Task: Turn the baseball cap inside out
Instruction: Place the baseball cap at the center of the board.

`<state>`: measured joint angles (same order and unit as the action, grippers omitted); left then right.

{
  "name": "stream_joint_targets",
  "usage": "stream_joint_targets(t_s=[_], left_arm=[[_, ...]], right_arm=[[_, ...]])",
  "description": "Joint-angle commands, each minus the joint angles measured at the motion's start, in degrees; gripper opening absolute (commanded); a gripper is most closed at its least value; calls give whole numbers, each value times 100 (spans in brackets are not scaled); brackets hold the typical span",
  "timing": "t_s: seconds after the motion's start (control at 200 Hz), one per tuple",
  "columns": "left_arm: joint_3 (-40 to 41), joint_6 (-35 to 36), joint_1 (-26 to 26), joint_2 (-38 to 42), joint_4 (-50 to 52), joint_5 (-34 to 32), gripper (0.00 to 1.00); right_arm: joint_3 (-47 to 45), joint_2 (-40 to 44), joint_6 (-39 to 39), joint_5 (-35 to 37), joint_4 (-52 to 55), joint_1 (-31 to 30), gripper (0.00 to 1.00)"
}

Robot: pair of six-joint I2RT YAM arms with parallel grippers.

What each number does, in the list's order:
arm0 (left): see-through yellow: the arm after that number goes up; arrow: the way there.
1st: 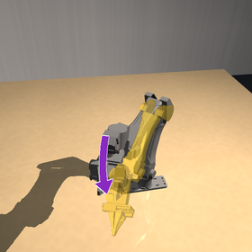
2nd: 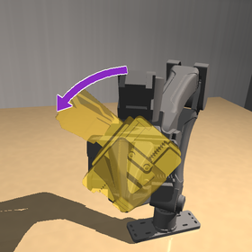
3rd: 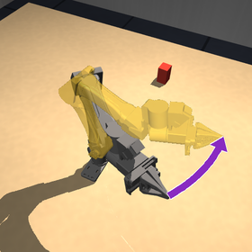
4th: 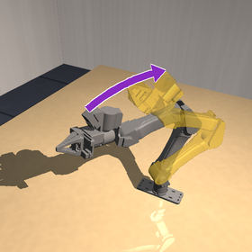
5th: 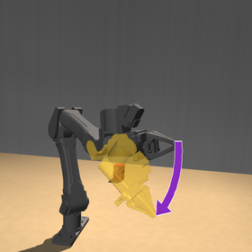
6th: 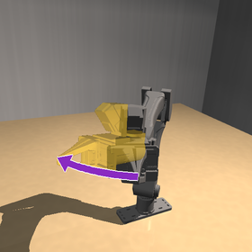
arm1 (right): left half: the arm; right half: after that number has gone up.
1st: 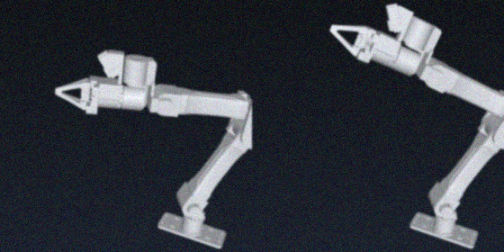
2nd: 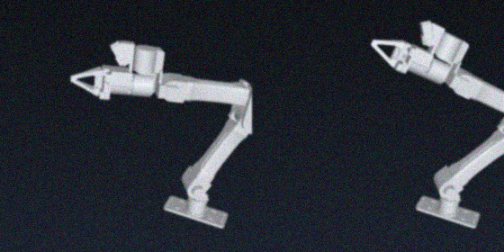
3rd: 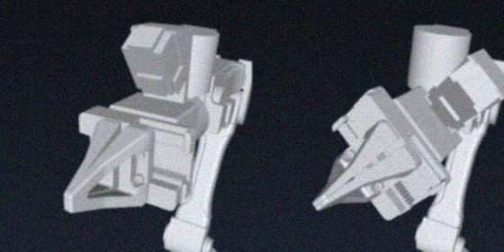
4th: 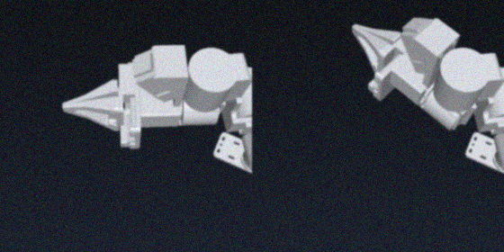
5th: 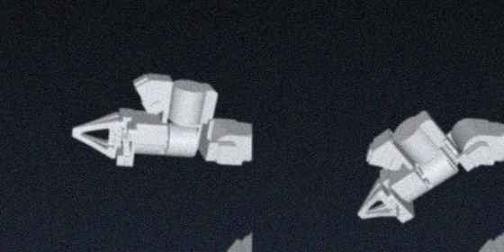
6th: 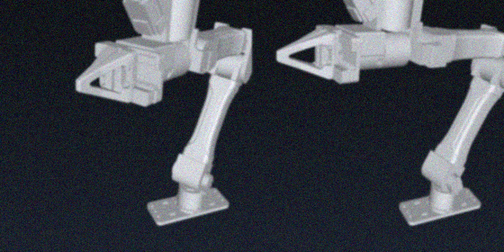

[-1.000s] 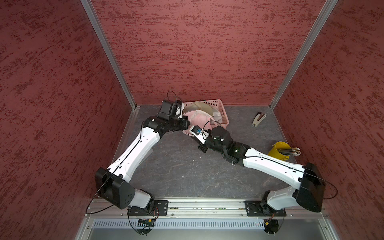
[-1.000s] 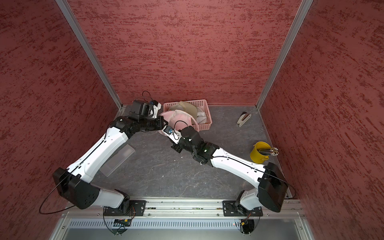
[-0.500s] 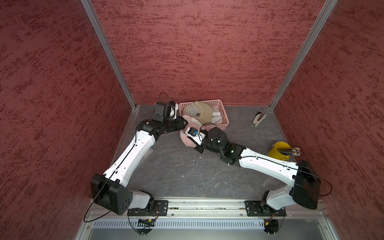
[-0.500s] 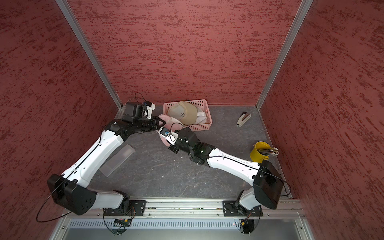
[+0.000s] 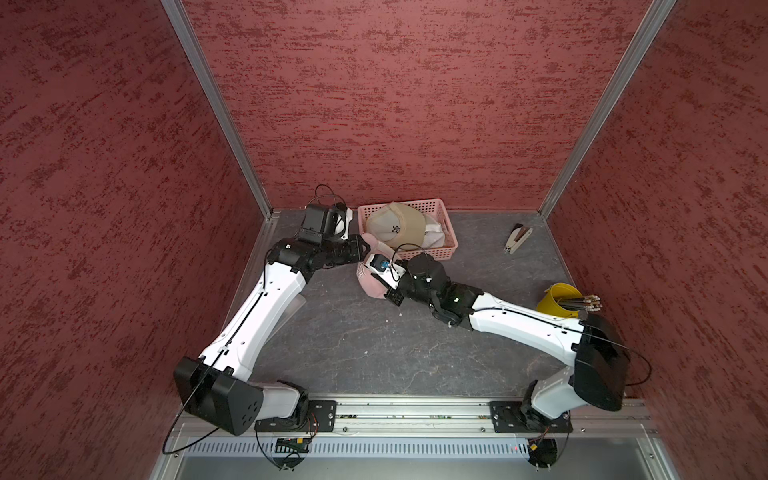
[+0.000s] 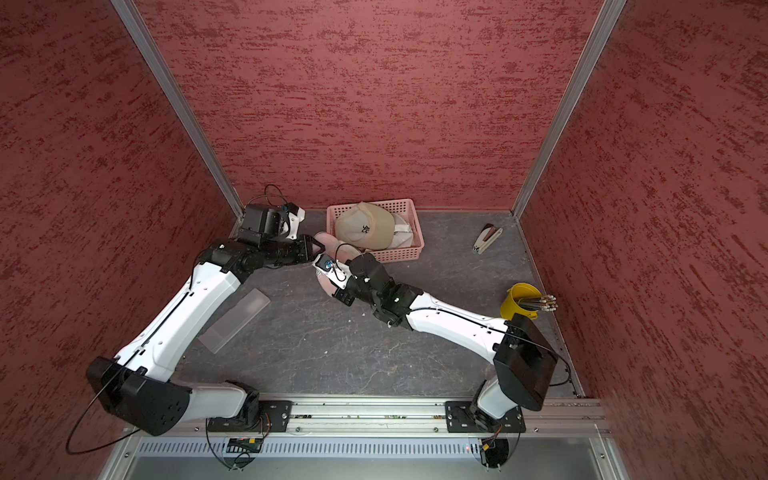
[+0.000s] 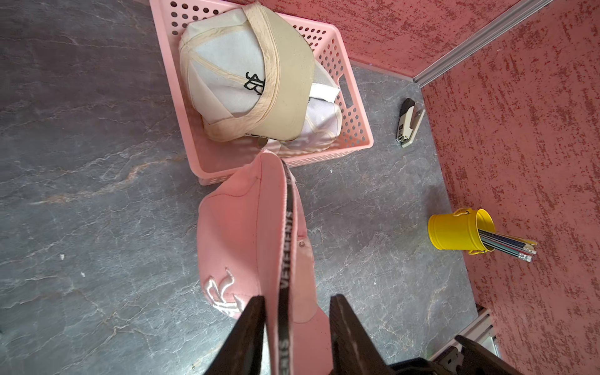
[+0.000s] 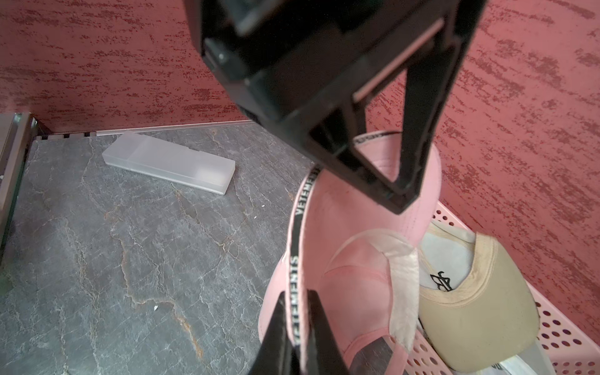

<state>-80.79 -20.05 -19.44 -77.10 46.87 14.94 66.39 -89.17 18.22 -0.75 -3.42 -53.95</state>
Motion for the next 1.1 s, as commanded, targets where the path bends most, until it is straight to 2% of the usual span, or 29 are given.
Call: stream_joint_targets(t_s=[0.0, 0.25, 0.341, 0.531, 0.751, 1.097], left_arm=[[-187, 186, -105, 272, 179, 41, 37], [-191, 320, -89, 368, 436, -277, 35], [-183, 338, -95, 349, 471, -265, 31], [-56, 308, -89, 201, 359, -184, 29], [22, 366, -56, 110, 410, -592, 31], [230, 371, 195, 574, 516, -534, 34]], right_arm=[[348, -136, -60, 125, 175, -41, 0], [498, -242, -72, 231, 256, -42, 0], [508, -251, -90, 201, 229, -44, 0], [528, -234, -112, 95, 166, -71, 0], [584, -250, -108, 130, 120, -122, 0], [659, -314, -117, 193, 123, -123, 0]])
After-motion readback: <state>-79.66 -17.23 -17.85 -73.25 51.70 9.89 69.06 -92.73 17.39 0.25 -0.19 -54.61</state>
